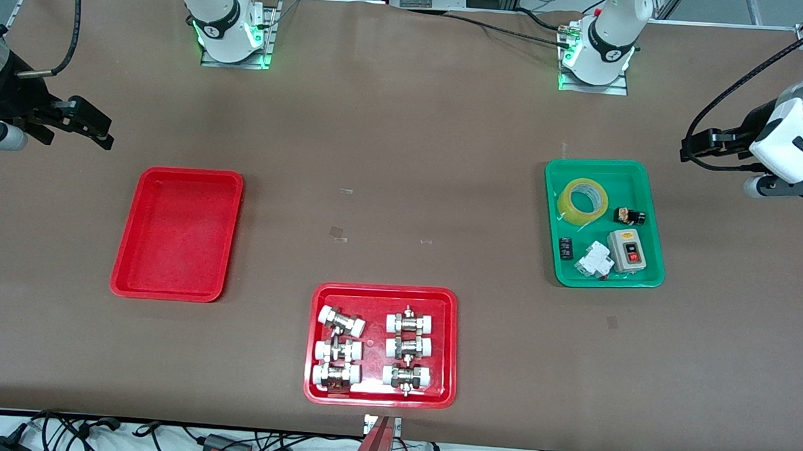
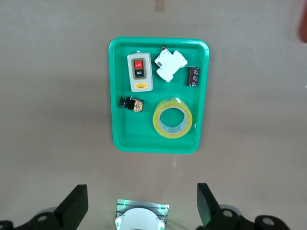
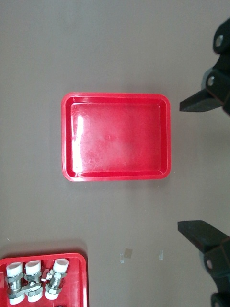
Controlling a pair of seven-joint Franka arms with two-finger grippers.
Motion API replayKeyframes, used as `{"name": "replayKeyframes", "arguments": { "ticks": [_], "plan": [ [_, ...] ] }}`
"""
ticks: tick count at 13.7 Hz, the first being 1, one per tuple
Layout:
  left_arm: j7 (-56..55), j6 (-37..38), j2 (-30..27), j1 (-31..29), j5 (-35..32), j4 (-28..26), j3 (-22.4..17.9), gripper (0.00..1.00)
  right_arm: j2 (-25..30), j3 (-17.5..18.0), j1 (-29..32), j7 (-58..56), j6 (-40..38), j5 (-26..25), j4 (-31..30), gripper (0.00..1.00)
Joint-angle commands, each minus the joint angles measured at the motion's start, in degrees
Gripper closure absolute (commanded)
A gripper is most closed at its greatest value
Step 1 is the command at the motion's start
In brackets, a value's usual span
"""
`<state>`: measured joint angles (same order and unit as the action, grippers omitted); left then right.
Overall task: Left arm passes tape to right arm into tray
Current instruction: 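Move the left gripper toward the yellow tape roll in the green tray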
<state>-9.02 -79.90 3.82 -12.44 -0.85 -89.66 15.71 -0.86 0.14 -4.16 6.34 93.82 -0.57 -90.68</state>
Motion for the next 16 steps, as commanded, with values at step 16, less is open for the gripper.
{"name": "replayKeyframes", "arguments": {
  "ticks": [16],
  "plan": [
    [0.0, -25.8, 4.9, -0.2, -0.9, -25.7, 0.7, 0.00, -0.2, 0.0, -0.2, 1.0, -1.5, -0.8, 1.0, 0.00]
  ]
}}
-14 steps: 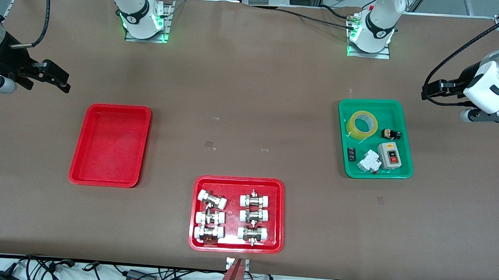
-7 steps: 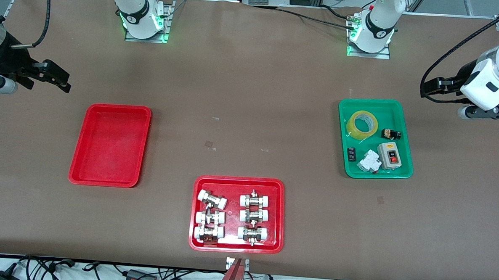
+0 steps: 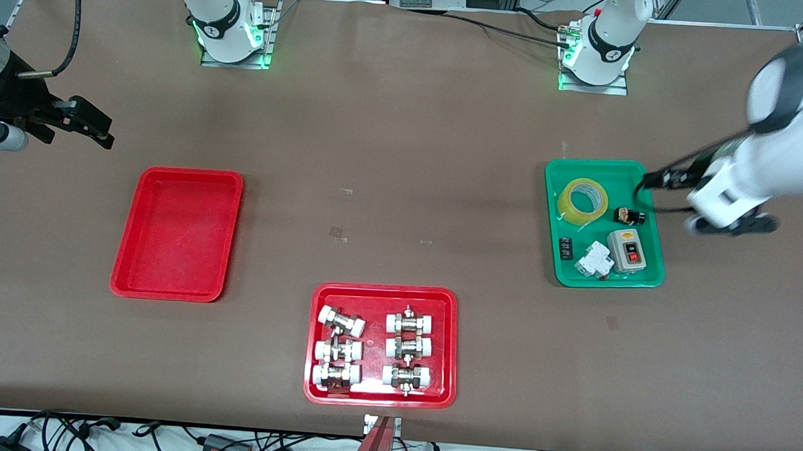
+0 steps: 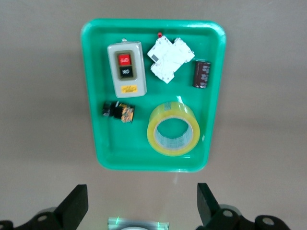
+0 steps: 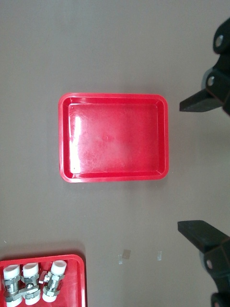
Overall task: Left arm passes tape to right arm into tray
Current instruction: 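Lower the left gripper into the tape roll's hole and close it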
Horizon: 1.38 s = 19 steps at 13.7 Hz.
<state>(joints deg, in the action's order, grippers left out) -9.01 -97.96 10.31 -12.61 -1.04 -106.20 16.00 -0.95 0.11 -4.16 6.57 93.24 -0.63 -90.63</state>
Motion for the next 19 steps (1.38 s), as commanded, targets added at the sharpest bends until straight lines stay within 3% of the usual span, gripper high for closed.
{"name": "replayKeyframes", "arguments": {
  "ticks": [1, 5, 13, 16, 18, 19],
  "plan": [
    [-0.1, -11.9, -1.5, 0.2, -0.7, -13.7, 0.4, 0.00, -0.1, 0.0, -0.2, 0.8, -1.0, -0.8, 1.0, 0.00],
    [-0.1, -25.1, 2.3, -0.2, -0.7, -24.1, 0.3, 0.00, 0.1, 0.0, -0.2, 0.7, -1.0, -0.8, 1.0, 0.00],
    [-0.2, -30.4, 7.4, -1.0, -1.0, -24.3, -0.3, 0.03, 0.0, 0.1, -0.5, 0.9, -1.0, -0.8, 0.9, 0.00],
    [-0.2, -30.4, 7.6, -1.2, -1.0, -24.3, -0.3, 0.27, 0.0, 0.1, -0.5, 0.8, -1.0, -0.8, 1.0, 0.00],
    [-0.2, -30.3, 7.4, -1.4, -1.0, -24.8, -0.3, 0.59, 0.0, 0.1, -0.5, 0.8, -1.0, -0.8, 1.0, 0.00],
    [-0.2, -30.3, 7.4, -1.5, -1.0, -24.9, -0.3, 0.68, -0.1, 0.1, -0.5, 0.9, -0.9, -0.8, 1.0, 0.00]
  ]
}}
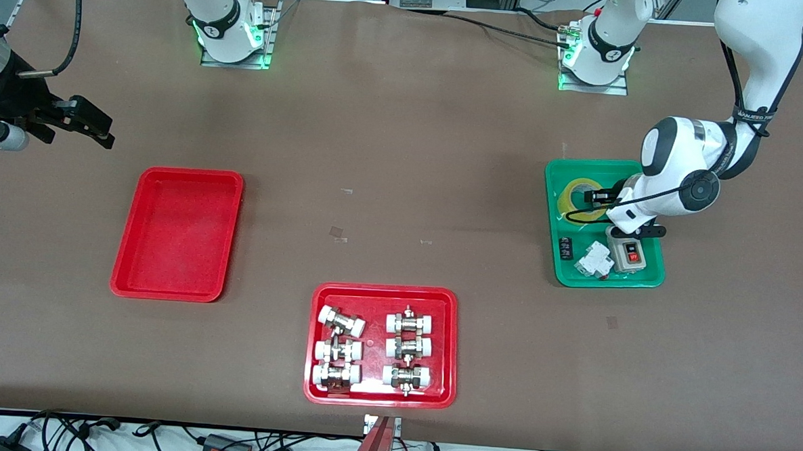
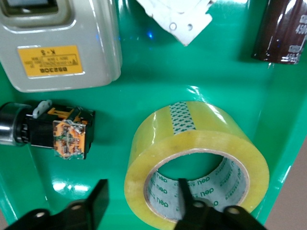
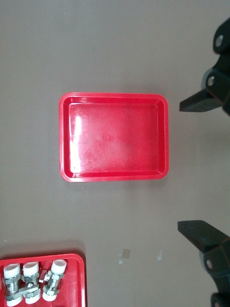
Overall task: Left arm passes tape to right arm into tray
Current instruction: 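Lower the left gripper into the tape roll's hole and close it, then lift the tape with the left gripper while the right gripper reaches over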
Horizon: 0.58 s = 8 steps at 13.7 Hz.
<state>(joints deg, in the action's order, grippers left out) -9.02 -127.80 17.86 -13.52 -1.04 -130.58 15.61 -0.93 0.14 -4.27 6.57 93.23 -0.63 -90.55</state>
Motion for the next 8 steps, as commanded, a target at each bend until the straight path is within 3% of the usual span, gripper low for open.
{"name": "replayKeyframes", "arguments": {
  "ticks": [1, 3, 8],
  "plan": [
    [-0.2, -0.2, -0.1, -1.5, -1.1, -0.6, 0.2, 0.80, -0.1, 0.0, -0.4, 0.8, -0.9, -0.8, 0.9, 0.00],
    [-0.1, 0.8, -0.4, -2.2, -1.1, -0.5, 0.3, 0.95, -0.1, 0.0, -0.4, 0.8, -0.9, -0.8, 0.9, 0.00],
    [-0.1, 9.2, -5.8, -2.4, -1.1, 1.7, 0.8, 0.99, -0.2, 0.0, -0.3, 0.9, -0.9, -0.8, 0.8, 0.00]
  ]
}}
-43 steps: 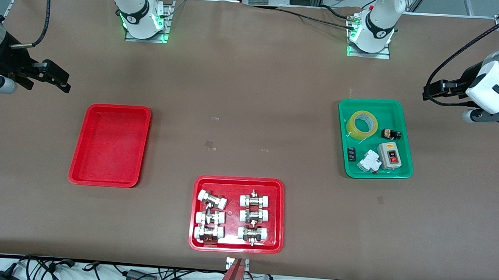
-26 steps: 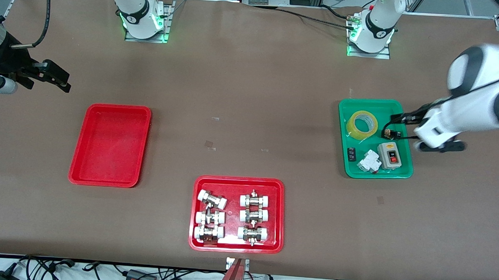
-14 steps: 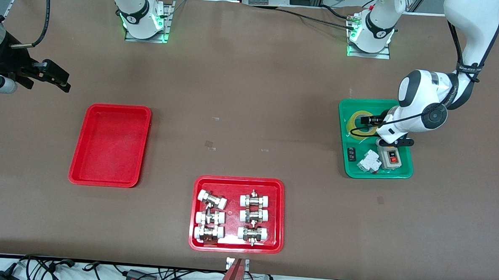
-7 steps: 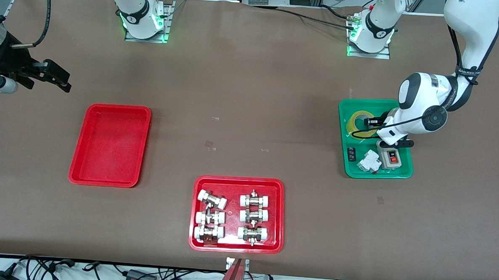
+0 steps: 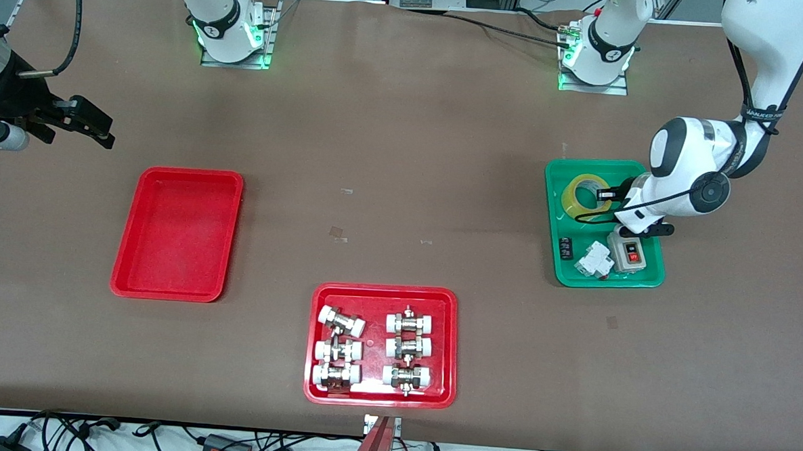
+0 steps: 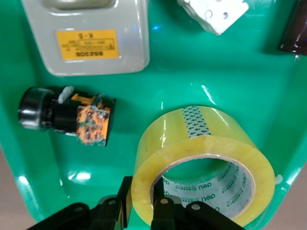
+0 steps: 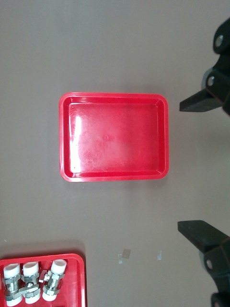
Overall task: Left arm passes tape to right arm into tray
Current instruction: 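Lift the tape with the left gripper while the right gripper reaches over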
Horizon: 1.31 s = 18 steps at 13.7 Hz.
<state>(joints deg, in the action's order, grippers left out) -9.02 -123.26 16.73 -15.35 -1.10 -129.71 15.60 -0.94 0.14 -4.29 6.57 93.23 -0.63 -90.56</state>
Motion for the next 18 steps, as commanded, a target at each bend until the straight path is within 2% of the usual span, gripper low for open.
{"name": "replayKeyframes", "arguments": {
  "ticks": [1, 2, 4, 6, 8, 10, 11, 14, 15, 18],
  "plan": [
    [0.0, 7.1, -7.0, -0.5, -1.0, 1.5, 0.9, 0.99, -0.1, 0.0, -0.3, 0.9, -0.9, -0.8, 0.8, 0.00],
    [0.4, 11.1, -9.4, -0.6, -1.0, 3.4, 1.0, 0.99, -0.2, 0.0, -0.3, 0.9, -0.9, -0.8, 0.8, 0.00],
    [0.1, 22.8, -12.0, 0.0, -0.4, 10.8, 1.1, 0.99, -0.2, 0.0, -0.2, 1.0, -0.9, -0.7, 0.8, 0.00],
    [-0.2, 36.9, -12.8, 0.0, -0.2, 22.2, 3.4, 0.99, -0.2, 0.0, -0.1, 1.0, -0.9, -0.7, 0.8, 0.00],
    [-0.1, 44.7, -12.9, -0.3, 1.7, 31.8, 4.2, 0.99, -0.2, 0.0, -0.1, 1.0, -0.9, -0.7, 0.8, 0.00],
    [-0.5, 45.2, -12.0, 0.1, 8.1, 39.6, 4.0, 1.00, -0.2, 0.0, -0.1, 0.8, -0.9, -0.7, 0.7, 0.00],
    [-1.2, 44.4, -9.3, 0.2, 9.5, 42.1, 4.2, 1.00, -0.2, 0.0, -0.2, 0.8, -1.0, -0.8, 0.5, 0.00],
    [-2.9, 38.2, -6.1, 1.7, 18.9, 43.1, 5.9, 0.99, -0.9, 0.0, -0.3, 0.0, -0.9, -0.8, 0.3, 0.00],
    [-6.8, 35.8, -5.7, 4.2, 20.2, 43.1, 6.6, 0.99, -1.2, 0.0, -0.3, 0.0, -1.0, -0.7, 0.3, 0.00],
    [-29.6, 24.6, -1.0, 15.1, 20.6, 43.4, 6.7, 0.99, -1.3, 0.0, -0.5, 0.0, -1.0, -0.5, -0.8, 0.00]
  ]
}}
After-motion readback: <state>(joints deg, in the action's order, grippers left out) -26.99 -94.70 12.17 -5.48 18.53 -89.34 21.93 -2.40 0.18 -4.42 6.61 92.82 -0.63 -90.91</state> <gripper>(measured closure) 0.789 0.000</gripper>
